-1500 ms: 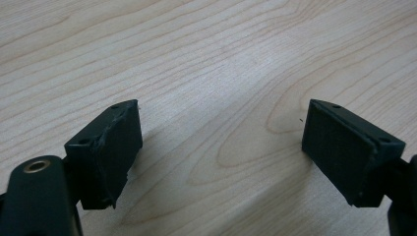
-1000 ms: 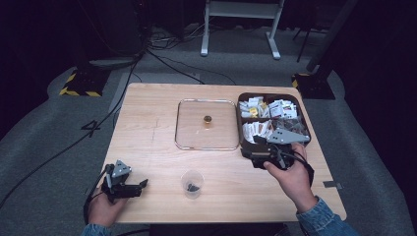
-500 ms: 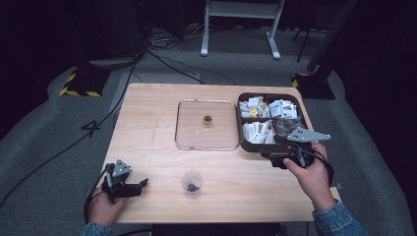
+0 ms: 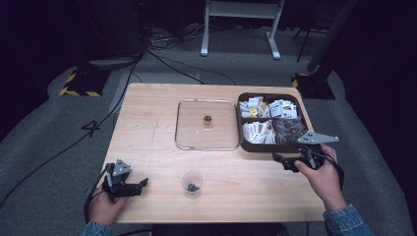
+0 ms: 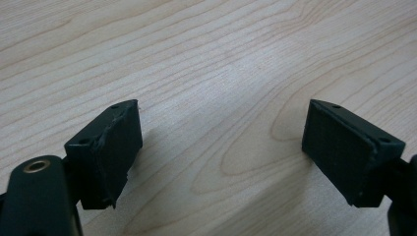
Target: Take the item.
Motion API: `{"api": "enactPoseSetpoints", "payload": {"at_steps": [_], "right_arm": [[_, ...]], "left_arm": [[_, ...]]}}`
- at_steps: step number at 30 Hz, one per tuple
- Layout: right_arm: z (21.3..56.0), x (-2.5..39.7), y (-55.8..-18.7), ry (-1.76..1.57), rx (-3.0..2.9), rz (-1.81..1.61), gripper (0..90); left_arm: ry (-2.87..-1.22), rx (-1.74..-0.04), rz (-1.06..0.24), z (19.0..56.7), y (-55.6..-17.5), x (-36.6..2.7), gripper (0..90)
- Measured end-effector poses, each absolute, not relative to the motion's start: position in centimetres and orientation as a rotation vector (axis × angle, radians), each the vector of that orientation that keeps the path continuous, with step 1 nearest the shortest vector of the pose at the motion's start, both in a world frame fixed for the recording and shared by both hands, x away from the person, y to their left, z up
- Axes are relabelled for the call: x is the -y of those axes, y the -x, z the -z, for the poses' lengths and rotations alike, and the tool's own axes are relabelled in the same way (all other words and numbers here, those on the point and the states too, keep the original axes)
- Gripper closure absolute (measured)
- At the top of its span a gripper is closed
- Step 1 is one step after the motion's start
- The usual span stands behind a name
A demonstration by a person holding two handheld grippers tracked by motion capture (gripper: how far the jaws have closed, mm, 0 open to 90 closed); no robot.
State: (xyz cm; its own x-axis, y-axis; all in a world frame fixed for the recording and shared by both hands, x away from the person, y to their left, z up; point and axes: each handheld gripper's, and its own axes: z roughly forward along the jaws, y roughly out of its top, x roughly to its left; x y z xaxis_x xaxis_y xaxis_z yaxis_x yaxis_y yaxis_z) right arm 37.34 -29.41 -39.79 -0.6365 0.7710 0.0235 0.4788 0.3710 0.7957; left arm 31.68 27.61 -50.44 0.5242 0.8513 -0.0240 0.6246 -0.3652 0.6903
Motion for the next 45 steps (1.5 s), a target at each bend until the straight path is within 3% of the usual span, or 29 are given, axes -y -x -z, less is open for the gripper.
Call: {"api": "enactPoseSetpoints", "payload": {"at_steps": [21, 37, 45], "right_arm": [[46.0, 33.0, -38.3, -1.174, -2.313, -1.089, 20.0], [49.6, 33.5, -37.4, -1.205, -2.315, -1.094, 19.8], [50.3, 33.1, -37.1, -1.172, -2.327, -1.066, 15.7]], "left_arm": [[-2.108, -1.196, -0.449, 50.5, -31.7, -27.6, 15.7], [-2.106, -1.196, -0.45, 50.5, -31.7, -27.6, 15.7], [-2.107, -1.196, -0.45, 50.5, -31.7, -27.6, 15.7]]}}
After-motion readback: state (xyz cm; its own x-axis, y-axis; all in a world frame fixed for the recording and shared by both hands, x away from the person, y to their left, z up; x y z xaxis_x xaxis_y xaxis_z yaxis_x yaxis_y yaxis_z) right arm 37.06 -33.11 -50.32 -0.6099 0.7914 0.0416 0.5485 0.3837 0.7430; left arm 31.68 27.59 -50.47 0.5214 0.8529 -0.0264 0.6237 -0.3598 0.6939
